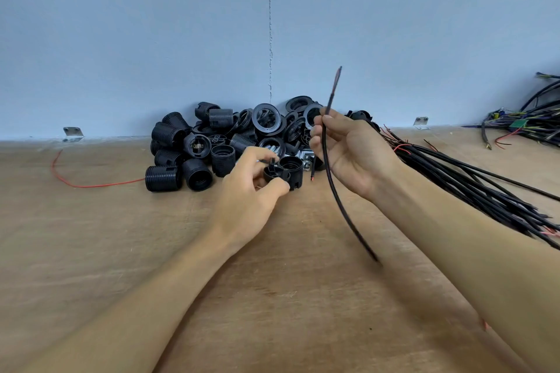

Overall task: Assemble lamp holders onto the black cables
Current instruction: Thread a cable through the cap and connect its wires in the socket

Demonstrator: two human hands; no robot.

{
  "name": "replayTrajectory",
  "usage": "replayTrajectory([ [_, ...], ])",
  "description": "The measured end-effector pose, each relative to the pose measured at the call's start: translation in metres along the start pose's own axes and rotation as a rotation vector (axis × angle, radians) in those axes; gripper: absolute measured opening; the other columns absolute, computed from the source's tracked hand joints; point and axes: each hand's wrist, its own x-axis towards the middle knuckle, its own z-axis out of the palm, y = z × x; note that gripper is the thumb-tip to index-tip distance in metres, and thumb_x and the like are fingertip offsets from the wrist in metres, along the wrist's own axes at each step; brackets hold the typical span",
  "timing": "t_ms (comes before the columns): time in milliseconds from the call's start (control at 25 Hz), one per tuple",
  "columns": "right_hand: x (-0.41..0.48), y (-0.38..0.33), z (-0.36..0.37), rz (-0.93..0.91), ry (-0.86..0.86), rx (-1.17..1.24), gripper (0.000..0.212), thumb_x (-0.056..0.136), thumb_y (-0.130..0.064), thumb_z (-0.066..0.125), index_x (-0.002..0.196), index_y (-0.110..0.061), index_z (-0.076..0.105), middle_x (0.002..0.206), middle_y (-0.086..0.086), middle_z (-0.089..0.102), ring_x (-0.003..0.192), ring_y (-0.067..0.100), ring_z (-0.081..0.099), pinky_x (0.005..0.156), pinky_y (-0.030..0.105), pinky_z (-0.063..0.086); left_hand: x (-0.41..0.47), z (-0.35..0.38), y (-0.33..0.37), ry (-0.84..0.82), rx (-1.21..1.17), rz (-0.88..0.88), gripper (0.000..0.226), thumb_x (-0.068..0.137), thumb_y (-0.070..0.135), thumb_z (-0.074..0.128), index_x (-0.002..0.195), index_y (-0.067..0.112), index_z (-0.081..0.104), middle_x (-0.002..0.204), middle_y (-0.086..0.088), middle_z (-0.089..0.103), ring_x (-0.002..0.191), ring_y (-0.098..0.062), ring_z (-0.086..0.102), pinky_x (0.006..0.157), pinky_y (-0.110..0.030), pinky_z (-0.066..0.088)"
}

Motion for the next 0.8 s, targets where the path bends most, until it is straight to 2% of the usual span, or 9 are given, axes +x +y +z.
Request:
replayTrajectory([
  [80, 0.004, 0.004, -0.001, -0.027, 0.072, 0.089, 0.017, 0.104, 0.002, 0.040, 0.096, -0.003, 0.054, 0.083, 0.009, 0.060, 0.062, 0.015, 0.069, 0.060, 0.024, 0.058, -0.001, -0.001, 0.001, -0.042, 0.020, 0.004, 0.033, 0.071, 0.025, 0.058, 0.103, 0.035, 0.062, 0.090, 0.004, 0.070, 0.083, -0.029, 0.064, 0.082, -0.053, 0.054],
  [200, 0.011, 0.009, -0.003, -0.080, 0.169, 0.164, 0.019, 0.105, 0.004, 0.036, 0.095, -0.001, 0.051, 0.087, 0.013, 0.060, 0.069, 0.021, 0.075, 0.065, 0.031, 0.062, -0.002, 0.000, 0.001, -0.128, 0.045, 0.006, 0.024, 0.069, 0.024, 0.056, 0.093, 0.028, 0.056, 0.079, 0.004, 0.057, 0.066, -0.011, 0.049, 0.069, -0.032, 0.043],
  [320, 0.015, 0.016, -0.002, -0.115, 0.233, 0.148, 0.026, 0.104, 0.006, 0.033, 0.087, 0.000, 0.051, 0.083, 0.015, 0.060, 0.071, 0.024, 0.075, 0.067, 0.033, 0.063, -0.006, 0.004, 0.003, -0.123, 0.194, 0.130, 0.025, 0.078, 0.038, 0.073, 0.086, 0.022, 0.055, 0.077, 0.006, 0.059, 0.069, -0.002, 0.050, 0.068, -0.011, 0.039],
  [400, 0.016, 0.019, -0.001, -0.129, 0.265, 0.144, 0.028, 0.103, 0.008, 0.034, 0.083, -0.001, 0.051, 0.079, 0.014, 0.058, 0.073, 0.026, 0.075, 0.068, 0.034, 0.062, -0.008, 0.008, 0.002, -0.077, 0.321, 0.243, 0.031, 0.078, 0.036, 0.084, 0.079, 0.023, 0.055, 0.077, 0.007, 0.064, 0.071, 0.000, 0.054, 0.068, -0.006, 0.039],
  [520, 0.014, 0.020, -0.001, -0.125, 0.282, 0.116, 0.025, 0.105, 0.002, 0.037, 0.084, -0.001, 0.051, 0.074, 0.010, 0.058, 0.081, 0.027, 0.074, 0.075, 0.036, 0.062, -0.006, 0.009, -0.002, 0.001, 0.372, 0.320, 0.031, 0.077, 0.013, 0.082, 0.075, 0.025, 0.053, 0.082, 0.010, 0.063, 0.067, 0.000, 0.054, 0.064, -0.006, 0.039],
  [560, 0.011, 0.020, -0.001, -0.119, 0.264, 0.034, 0.021, 0.106, -0.004, 0.042, 0.087, -0.002, 0.052, 0.074, 0.009, 0.059, 0.084, 0.026, 0.074, 0.078, 0.036, 0.062, -0.005, 0.009, -0.005, 0.021, 0.337, 0.319, 0.031, 0.078, 0.010, 0.080, 0.074, 0.025, 0.053, 0.080, 0.009, 0.062, 0.066, -0.002, 0.053, 0.064, -0.007, 0.039],
  [640, 0.001, 0.025, -0.005, -0.130, 0.171, -0.321, 0.020, 0.103, -0.021, 0.055, 0.089, -0.006, 0.057, 0.073, 0.004, 0.062, 0.079, 0.018, 0.071, 0.078, 0.034, 0.060, -0.002, 0.007, -0.008, 0.057, 0.280, 0.312, 0.032, 0.081, 0.011, 0.079, 0.074, 0.026, 0.052, 0.075, 0.009, 0.061, 0.067, -0.004, 0.053, 0.064, -0.009, 0.038],
  [720, -0.014, 0.033, -0.011, -0.219, 0.041, -0.734, 0.027, 0.098, -0.033, 0.063, 0.084, -0.011, 0.063, 0.068, -0.003, 0.062, 0.070, 0.012, 0.062, 0.071, 0.034, 0.054, -0.001, 0.006, -0.009, 0.087, 0.271, 0.337, 0.036, 0.082, 0.012, 0.079, 0.073, 0.030, 0.049, 0.073, 0.013, 0.059, 0.069, -0.003, 0.053, 0.066, -0.009, 0.037],
  [800, -0.026, 0.033, -0.012, -0.346, -0.037, -0.949, 0.028, 0.096, -0.041, 0.064, 0.085, -0.014, 0.066, 0.067, -0.008, 0.059, 0.066, 0.013, 0.058, 0.069, 0.035, 0.050, 0.000, 0.007, -0.008, 0.108, 0.270, 0.360, 0.039, 0.083, 0.012, 0.080, 0.073, 0.032, 0.048, 0.073, 0.013, 0.059, 0.067, -0.004, 0.053, 0.064, -0.010, 0.037],
])
